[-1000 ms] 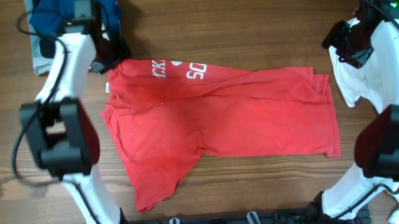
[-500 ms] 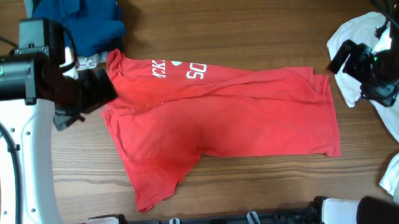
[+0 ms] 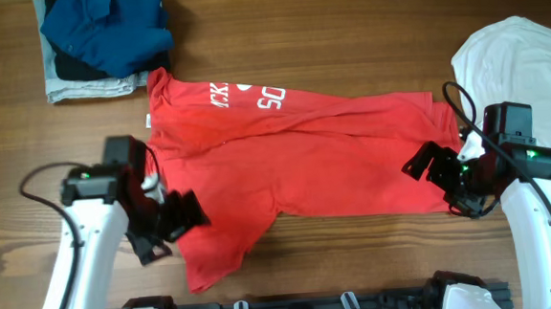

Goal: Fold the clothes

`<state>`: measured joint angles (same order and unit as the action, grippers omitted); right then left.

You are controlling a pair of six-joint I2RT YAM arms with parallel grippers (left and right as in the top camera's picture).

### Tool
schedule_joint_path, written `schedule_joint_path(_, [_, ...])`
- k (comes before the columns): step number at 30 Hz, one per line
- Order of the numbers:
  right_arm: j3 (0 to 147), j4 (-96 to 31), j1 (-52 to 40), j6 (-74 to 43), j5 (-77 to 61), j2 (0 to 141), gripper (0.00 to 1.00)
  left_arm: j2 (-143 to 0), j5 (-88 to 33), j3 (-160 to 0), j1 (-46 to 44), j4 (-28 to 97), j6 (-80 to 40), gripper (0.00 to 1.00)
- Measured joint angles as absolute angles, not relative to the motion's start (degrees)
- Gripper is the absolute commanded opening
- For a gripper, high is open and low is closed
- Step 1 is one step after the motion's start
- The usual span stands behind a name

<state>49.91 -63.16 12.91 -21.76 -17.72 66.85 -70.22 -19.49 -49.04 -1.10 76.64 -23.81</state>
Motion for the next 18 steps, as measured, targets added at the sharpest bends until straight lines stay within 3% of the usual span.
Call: schedule_joint_path(18, [49.9,-57.7,12.9,-21.8,-18.5,66.8,1.0,-73.8,-12.0,-35.5,-7.5,60.7,-41.0,0.87])
